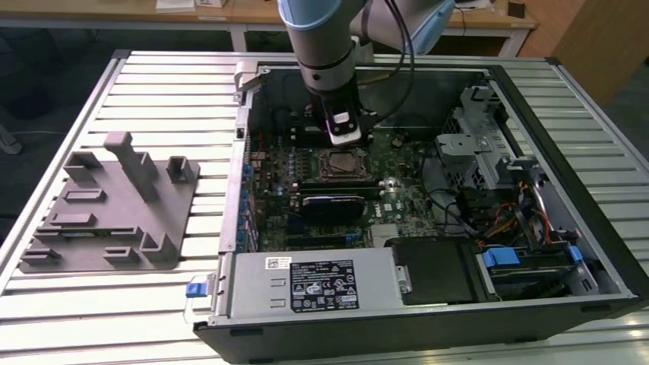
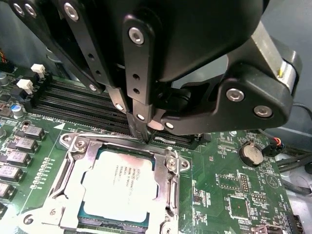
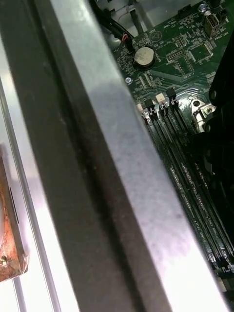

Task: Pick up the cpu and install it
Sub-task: 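Install the first cpu locking lever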

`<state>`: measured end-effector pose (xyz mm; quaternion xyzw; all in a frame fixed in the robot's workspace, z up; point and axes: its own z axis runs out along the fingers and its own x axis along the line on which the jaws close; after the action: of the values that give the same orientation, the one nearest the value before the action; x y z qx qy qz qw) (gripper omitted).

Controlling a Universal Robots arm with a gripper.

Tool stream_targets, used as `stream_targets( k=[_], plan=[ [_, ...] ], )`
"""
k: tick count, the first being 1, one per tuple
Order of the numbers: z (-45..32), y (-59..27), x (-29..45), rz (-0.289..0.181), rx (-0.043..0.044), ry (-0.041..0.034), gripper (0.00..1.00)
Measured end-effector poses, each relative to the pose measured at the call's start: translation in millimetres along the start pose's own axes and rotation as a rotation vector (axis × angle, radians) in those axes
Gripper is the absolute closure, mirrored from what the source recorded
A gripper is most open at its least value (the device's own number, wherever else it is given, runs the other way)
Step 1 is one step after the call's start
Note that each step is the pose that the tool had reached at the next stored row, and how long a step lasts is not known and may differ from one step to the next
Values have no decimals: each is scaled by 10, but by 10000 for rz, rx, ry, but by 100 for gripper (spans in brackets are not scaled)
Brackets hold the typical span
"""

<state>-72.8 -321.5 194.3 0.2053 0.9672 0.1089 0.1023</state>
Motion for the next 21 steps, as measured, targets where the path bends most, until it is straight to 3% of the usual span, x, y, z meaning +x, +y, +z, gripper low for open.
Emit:
stream_targets(
  k=[16,21],
  plan=[
    [51,-51,-8,-7,-30,-72,89],
    [46,-48,-9,10,-96,-51,89]
  ],
)
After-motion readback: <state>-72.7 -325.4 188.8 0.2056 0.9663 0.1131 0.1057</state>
